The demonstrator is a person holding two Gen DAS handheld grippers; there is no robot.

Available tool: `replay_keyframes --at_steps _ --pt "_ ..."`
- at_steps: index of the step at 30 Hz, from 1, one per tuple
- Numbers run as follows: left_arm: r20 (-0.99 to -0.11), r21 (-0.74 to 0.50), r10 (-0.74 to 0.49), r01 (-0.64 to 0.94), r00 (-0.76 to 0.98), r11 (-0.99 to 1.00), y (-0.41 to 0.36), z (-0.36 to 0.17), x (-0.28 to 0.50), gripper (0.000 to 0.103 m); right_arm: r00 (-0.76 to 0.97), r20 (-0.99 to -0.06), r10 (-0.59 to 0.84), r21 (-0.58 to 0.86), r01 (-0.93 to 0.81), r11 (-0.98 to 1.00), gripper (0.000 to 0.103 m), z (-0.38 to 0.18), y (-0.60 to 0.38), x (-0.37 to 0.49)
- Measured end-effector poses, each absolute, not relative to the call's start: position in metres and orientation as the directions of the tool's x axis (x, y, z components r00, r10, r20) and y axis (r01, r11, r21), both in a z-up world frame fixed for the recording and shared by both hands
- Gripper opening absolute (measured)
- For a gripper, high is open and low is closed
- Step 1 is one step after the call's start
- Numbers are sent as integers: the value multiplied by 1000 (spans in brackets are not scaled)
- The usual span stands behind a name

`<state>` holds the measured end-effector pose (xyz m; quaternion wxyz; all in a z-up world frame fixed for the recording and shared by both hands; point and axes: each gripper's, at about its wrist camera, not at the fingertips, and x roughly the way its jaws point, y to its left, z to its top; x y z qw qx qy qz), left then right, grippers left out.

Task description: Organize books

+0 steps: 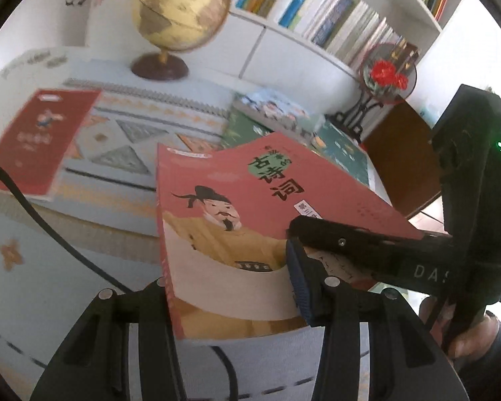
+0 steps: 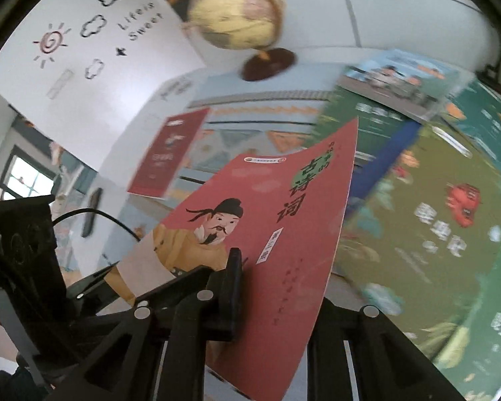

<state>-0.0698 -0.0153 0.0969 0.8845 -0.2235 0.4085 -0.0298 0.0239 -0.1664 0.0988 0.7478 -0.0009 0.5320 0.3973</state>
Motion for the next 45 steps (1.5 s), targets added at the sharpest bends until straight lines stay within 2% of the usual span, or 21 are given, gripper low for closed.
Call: replay_keyframes --at_steps 4,10,16,21,28,36,45 --pt "-675 -449 -246 -123 695 885 30 111 -82 42 179 -758 627 397 -637 661 17 120 -117 4" --pt "-647 -409 -198 -117 736 905 113 143 -90 42 199 -677 708 433 -670 603 17 151 -40 -5" --pt "-653 -406 -171 -151 738 901 199 142 -77 42 208 -634 745 450 -685 574 18 157 52 0" --pt "-676 -467 -213 -186 706 865 252 110 -58 42 202 -660 723 455 -658 600 18 135 108 11" --pt "-724 -504 -271 -218 634 836 278 60 -44 43 160 -725 670 475 -587 655 18 87 141 25" --pt "-742 -518 -314 -208 593 830 286 39 -32 46 160 -736 658 505 -517 691 19 62 145 37" --pt "-777 -529 -326 -277 538 802 302 16 -38 50 134 -754 643 542 -427 724 19 39 140 48"
